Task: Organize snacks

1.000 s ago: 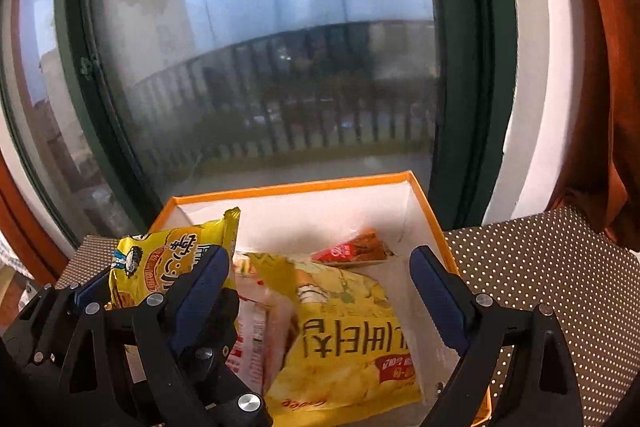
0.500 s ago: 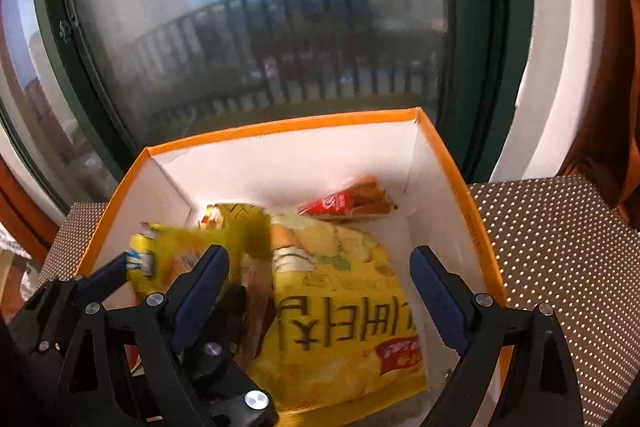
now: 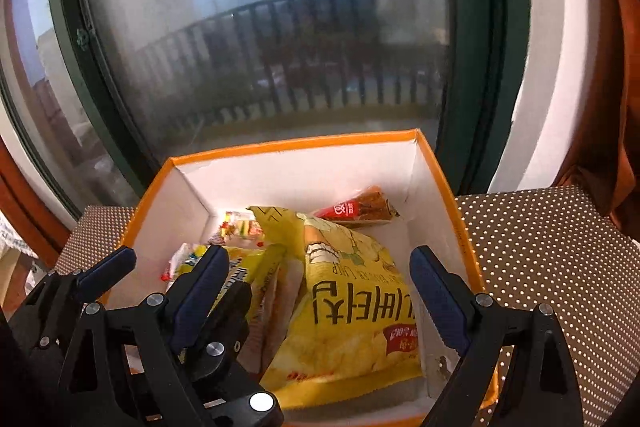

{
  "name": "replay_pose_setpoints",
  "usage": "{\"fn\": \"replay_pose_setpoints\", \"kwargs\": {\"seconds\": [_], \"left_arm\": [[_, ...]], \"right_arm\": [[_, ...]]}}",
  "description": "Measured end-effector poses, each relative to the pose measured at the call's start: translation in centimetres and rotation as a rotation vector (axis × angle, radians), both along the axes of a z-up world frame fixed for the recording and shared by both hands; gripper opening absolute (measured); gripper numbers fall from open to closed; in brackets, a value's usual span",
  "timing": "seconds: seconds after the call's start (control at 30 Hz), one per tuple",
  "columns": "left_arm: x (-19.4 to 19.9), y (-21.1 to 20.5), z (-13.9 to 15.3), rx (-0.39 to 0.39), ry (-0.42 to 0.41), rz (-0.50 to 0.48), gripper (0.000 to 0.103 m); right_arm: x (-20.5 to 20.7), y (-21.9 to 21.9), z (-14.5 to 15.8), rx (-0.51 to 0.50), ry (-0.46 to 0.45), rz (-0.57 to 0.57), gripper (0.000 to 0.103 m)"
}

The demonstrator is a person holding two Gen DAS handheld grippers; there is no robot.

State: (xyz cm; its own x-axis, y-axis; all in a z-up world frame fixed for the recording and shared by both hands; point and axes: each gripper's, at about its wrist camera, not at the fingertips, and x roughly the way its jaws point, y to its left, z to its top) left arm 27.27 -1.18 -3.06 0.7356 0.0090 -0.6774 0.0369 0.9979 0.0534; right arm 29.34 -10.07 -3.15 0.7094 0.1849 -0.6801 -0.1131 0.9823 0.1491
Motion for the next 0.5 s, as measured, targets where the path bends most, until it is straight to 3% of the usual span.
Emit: {"fn": "replay_pose_setpoints", "kwargs": {"seconds": [0.3, 0.5], "left_arm": [[-5.2, 1.2, 3.8, -0.041, -0.104, 0.023, 0.097], [-10.2, 1.8, 6.1, -0.056, -0.207, 0.01, 0.102]], "right_arm": [[-4.8, 0.5, 3.9, -0.031, -0.109, -0.029, 0.094], [-9.7, 0.8, 6.5, -0.048, -0.202, 0.014, 0.094]]}}
